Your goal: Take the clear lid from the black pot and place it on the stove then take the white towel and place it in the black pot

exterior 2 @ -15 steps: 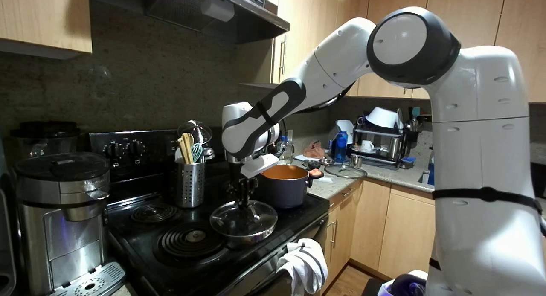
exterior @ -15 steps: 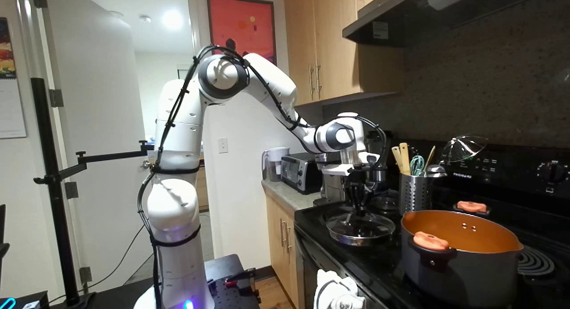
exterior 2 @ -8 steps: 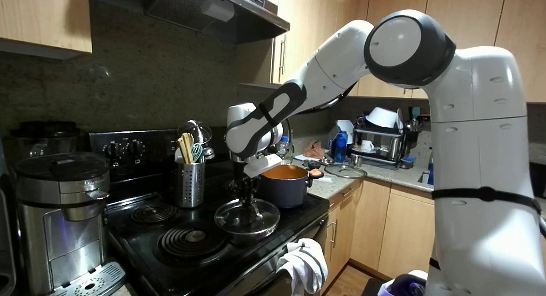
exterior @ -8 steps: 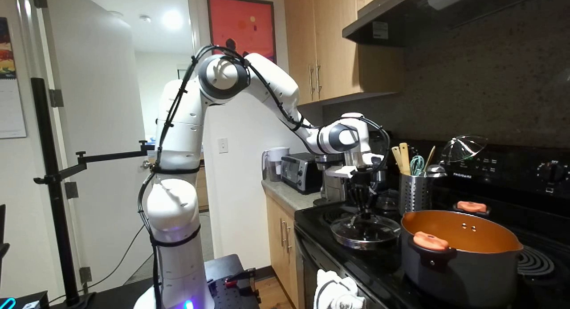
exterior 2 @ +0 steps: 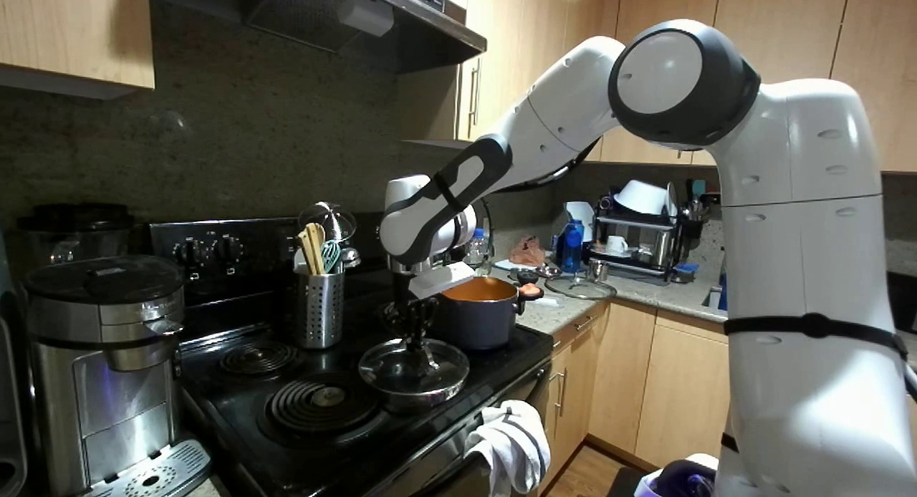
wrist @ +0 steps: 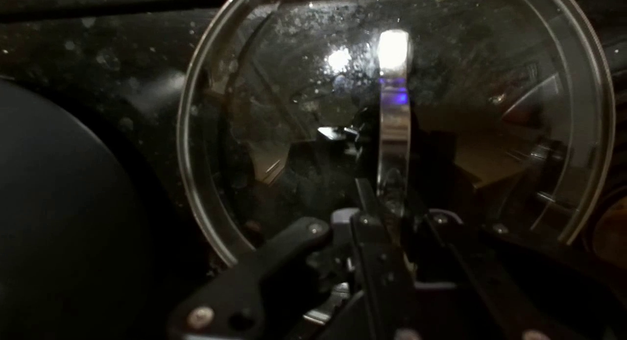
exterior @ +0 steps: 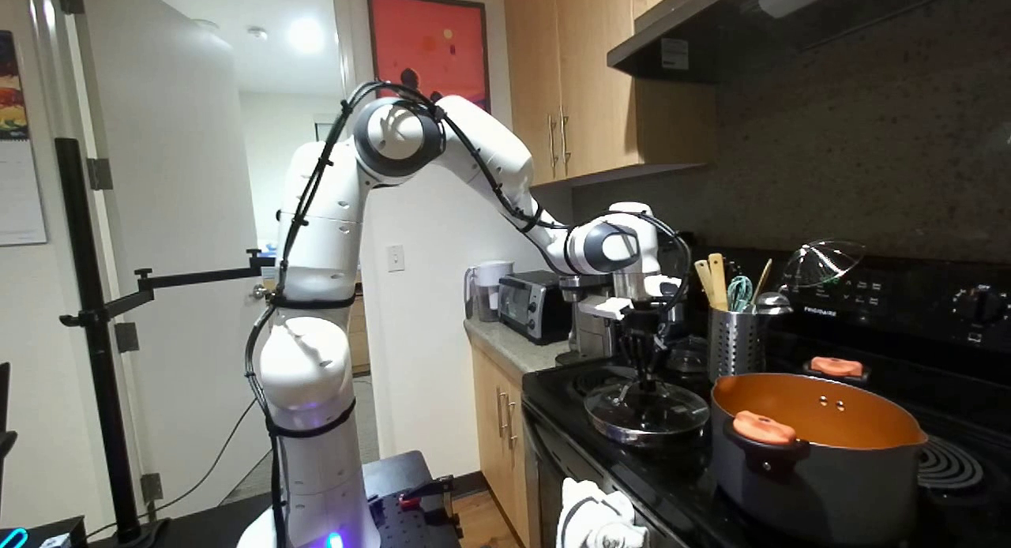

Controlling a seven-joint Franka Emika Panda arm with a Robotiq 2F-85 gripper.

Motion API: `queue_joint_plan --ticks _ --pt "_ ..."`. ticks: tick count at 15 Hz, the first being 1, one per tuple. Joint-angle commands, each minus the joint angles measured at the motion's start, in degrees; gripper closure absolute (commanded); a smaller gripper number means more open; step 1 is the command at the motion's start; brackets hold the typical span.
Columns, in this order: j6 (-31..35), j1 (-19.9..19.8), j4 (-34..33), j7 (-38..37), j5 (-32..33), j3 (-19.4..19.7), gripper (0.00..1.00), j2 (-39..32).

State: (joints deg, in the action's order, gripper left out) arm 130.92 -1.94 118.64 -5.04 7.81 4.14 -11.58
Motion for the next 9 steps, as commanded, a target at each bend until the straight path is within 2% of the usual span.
queue_joint_plan --ticks 1,2,3,5,9 --pt "0.51 -0.1 -0.96 -0.53 -1.03 -0.19 0.96 0.07" --pt "0.4 -0.12 -0.96 -0.44 -1.07 -0.18 0.94 0.07" --pt "0.32 -0.12 -0.99 -0.56 -1.12 -0.16 0.6 0.07" --pt "0.24 -0.15 -1.11 -0.35 -1.15 -0.17 0.52 0.15" --pt "0.32 -0.1 -1.81 -0.24 -1.05 -0.22 0.22 0.34"
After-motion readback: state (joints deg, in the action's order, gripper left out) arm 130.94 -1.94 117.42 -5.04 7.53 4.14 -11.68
